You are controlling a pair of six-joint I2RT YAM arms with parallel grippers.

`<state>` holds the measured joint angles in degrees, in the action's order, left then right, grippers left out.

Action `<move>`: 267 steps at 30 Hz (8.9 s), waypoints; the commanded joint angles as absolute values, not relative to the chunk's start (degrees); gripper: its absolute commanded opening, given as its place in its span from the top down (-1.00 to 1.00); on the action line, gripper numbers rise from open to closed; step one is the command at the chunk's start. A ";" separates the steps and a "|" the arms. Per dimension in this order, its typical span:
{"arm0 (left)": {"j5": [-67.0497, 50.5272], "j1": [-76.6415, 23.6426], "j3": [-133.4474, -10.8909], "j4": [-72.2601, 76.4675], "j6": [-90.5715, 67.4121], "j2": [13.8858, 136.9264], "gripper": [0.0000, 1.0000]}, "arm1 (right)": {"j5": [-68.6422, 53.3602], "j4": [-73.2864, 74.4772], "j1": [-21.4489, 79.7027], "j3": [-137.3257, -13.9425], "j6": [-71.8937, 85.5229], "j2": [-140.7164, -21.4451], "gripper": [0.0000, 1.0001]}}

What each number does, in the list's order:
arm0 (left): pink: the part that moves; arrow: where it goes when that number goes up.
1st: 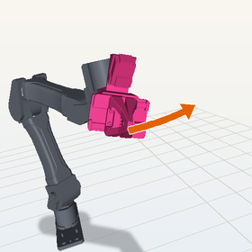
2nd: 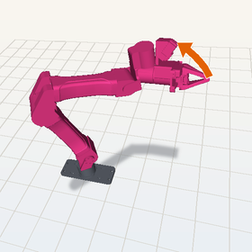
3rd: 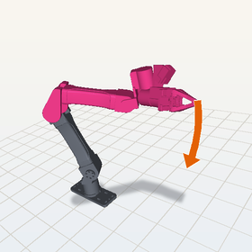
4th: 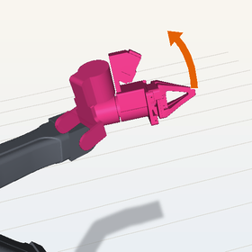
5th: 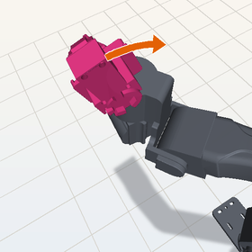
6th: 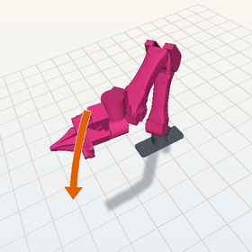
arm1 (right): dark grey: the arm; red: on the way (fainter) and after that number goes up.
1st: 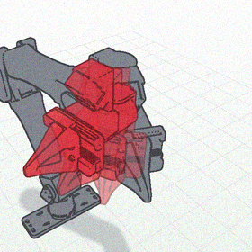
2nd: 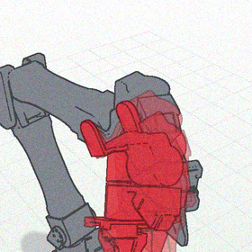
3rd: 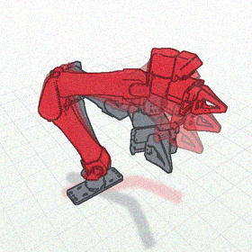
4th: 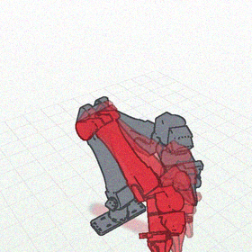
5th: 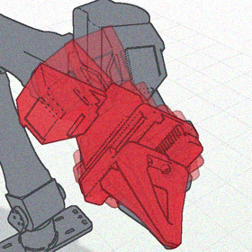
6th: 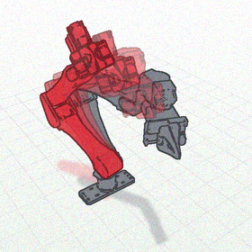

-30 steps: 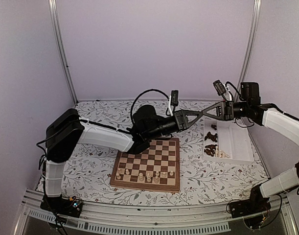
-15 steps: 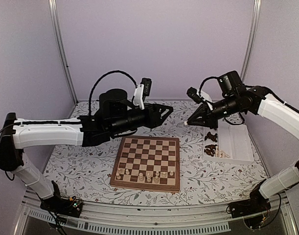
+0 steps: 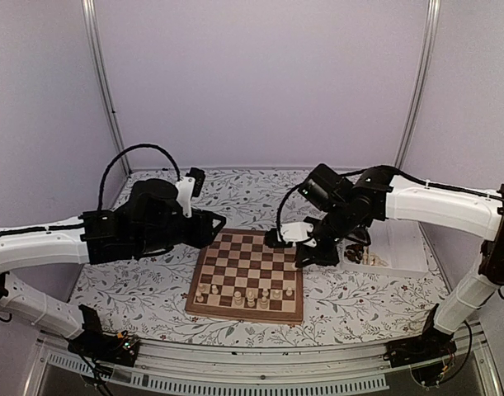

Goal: Set up the chess pieces on the board
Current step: Place the chess piece on the chessboard, then pick up the chess piece from the chessboard, then place the chess piece on the chessboard, then adjust the storage box at the center of the board.

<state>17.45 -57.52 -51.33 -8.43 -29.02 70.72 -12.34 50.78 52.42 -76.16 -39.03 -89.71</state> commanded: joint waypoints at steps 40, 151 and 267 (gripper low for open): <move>13.85 -56.84 -47.51 -13.39 -28.91 64.45 0.10 | -6.33 55.99 50.88 -90.80 -37.95 -105.77 0.31; 6.81 -61.02 -72.68 -44.17 -19.69 99.13 0.35 | -38.44 32.46 13.61 -57.64 -28.52 -77.82 0.38; -0.92 -60.56 -87.45 -34.72 -15.13 111.56 0.27 | -23.73 63.45 22.17 -83.41 -44.91 -115.05 0.39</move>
<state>-0.67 -60.27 -84.58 -34.63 -14.22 109.40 -17.58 67.72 19.38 -81.91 -46.72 -116.01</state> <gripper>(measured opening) 0.365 0.308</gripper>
